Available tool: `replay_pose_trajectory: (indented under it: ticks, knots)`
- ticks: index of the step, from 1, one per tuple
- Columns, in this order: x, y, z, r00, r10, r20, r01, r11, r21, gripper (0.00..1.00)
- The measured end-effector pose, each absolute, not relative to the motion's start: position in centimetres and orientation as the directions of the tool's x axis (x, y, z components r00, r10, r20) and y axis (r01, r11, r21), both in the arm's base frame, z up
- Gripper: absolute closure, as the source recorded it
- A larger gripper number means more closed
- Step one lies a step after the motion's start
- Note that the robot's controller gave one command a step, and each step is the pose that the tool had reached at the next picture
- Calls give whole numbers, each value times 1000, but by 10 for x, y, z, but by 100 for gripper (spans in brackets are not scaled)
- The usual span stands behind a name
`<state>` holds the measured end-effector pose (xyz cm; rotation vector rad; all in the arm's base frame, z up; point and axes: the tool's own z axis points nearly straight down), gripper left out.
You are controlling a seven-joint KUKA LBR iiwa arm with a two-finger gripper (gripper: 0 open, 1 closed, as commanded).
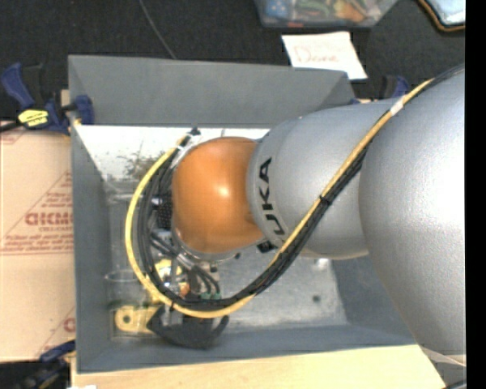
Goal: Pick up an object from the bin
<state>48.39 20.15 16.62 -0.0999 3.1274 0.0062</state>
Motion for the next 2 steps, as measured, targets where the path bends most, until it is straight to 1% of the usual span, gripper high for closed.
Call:
replay_pose_trajectory:
  ticks: [1, 2]
  knots:
    - [492, 191, 283, -996, -86, -8, -86, 996, 2, 0]
    - [488, 192, 317, -998, -65, -6, -65, 998, 2, 0]
